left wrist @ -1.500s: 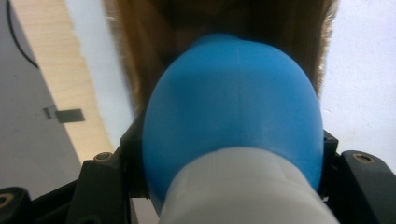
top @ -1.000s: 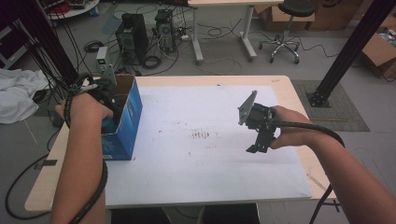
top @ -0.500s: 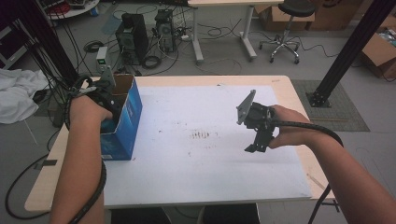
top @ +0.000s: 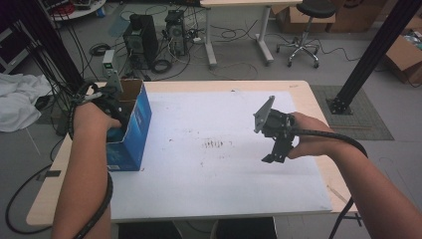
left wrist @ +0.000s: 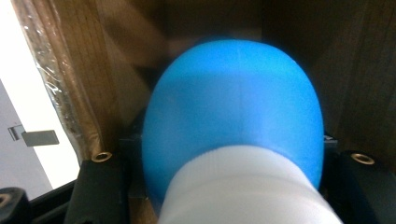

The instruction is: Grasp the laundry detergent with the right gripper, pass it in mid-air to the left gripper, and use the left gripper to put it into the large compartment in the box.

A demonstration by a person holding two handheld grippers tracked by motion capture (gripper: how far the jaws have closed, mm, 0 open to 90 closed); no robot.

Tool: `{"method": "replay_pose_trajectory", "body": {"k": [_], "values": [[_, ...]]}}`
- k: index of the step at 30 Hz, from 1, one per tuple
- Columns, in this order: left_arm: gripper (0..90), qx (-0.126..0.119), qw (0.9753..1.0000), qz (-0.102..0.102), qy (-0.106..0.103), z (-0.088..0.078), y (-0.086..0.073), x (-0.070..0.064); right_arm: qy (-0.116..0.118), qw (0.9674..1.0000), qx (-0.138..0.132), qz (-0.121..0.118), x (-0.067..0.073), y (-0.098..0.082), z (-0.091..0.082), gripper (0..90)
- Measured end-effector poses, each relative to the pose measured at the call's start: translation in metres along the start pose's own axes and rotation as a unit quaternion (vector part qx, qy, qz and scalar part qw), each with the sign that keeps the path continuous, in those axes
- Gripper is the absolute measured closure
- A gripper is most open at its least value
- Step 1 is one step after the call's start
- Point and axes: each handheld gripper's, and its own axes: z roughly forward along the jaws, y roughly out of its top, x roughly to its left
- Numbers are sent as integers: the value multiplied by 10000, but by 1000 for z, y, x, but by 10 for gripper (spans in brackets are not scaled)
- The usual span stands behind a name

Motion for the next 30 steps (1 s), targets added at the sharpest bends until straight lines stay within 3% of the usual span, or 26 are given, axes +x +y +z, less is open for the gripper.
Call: {"method": "replay_pose_trajectory", "body": {"k": [4, 7, 11, 24, 30], "values": [[376, 13, 10000, 65, -20, 0, -1, 0, -10, 10000, -4, -8, 1, 0, 0, 0], [296, -14, 9999, 89, -120, 0, -1, -1, -10, 10000, -15, -5, 1, -1, 0, 0], [287, -57, 9999, 114, 34, -1, -2, -5, -1, 10000, -20, -12, 2, -1, 1, 0], [276, -140, 9996, 146, 181, -16, -4, -10, -5, 10000, -34, -8, 3, -5, 1, 0], [230, -181, 9992, 181, 310, -28, -7, -11, -9, 10000, -78, -16, 3, -4, 0, 0]]}}
